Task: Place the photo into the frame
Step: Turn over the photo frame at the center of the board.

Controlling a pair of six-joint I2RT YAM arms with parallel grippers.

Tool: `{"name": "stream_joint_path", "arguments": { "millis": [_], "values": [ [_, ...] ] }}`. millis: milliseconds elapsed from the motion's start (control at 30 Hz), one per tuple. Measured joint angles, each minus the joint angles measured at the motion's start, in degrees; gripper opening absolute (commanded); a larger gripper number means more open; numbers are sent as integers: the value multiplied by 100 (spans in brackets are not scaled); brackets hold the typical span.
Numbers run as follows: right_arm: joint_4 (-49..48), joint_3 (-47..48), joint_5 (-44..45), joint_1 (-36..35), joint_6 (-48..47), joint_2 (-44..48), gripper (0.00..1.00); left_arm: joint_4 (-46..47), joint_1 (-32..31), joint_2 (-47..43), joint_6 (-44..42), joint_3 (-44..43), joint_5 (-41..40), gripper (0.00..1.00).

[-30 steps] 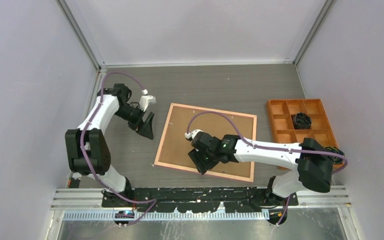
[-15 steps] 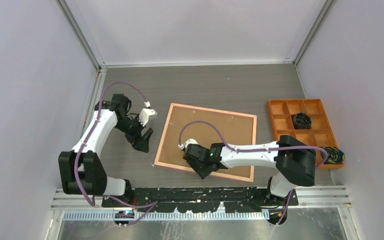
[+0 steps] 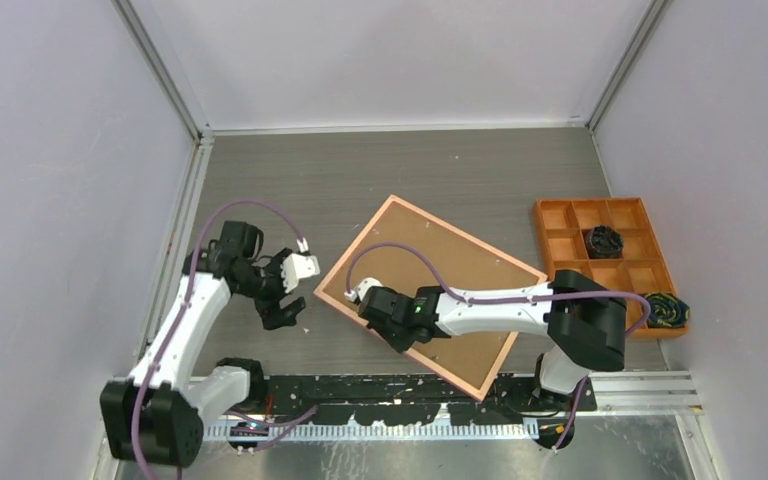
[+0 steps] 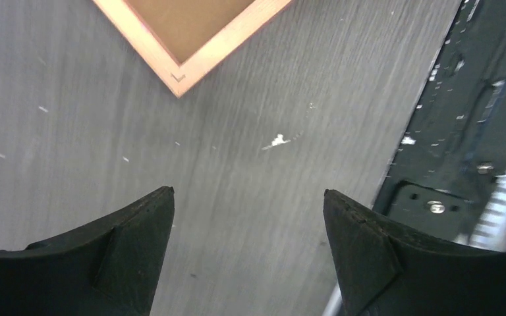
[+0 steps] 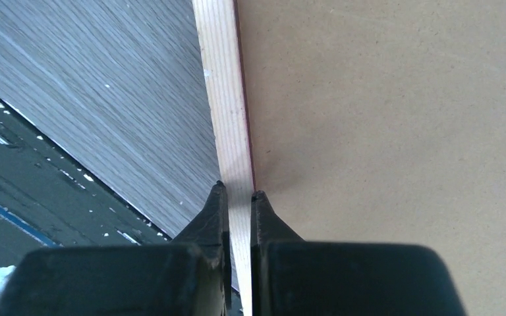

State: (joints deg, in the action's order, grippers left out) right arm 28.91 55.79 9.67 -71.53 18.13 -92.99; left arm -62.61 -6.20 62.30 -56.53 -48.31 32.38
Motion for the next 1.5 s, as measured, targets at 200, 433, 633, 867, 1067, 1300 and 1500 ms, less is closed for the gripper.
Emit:
{"name": "stream_joint_path", "arguments": {
  "millis": [200,433,633,867,1067,1300,1500],
  "values": [
    [483,627,-120,15,-33,-42,1,785,-254,-2022,-1268,1115,205,90],
    [752,1427,-501,166,28,-35,1,2087,-435,-3541,-2949,2293,651,88],
    [1038,1825,-876,358,85,15,1,2780,-435,-3753,-3912,2662,1023,84],
    [1370,2284,-1174,463,111,39,1,3565,-444,-3366,-4621,2691,1375,70],
    [1641,2671,-1283,490,111,39,1,3781,-566,-2787,-5077,2684,1423,41],
    [1899,2896,-1237,562,96,50,42,3971,-789,-2402,-5219,2332,1274,22],
    [2118,3049,-669,566,17,411,84,3945,-935,-2330,-5141,2293,1051,19]
  ]
}}
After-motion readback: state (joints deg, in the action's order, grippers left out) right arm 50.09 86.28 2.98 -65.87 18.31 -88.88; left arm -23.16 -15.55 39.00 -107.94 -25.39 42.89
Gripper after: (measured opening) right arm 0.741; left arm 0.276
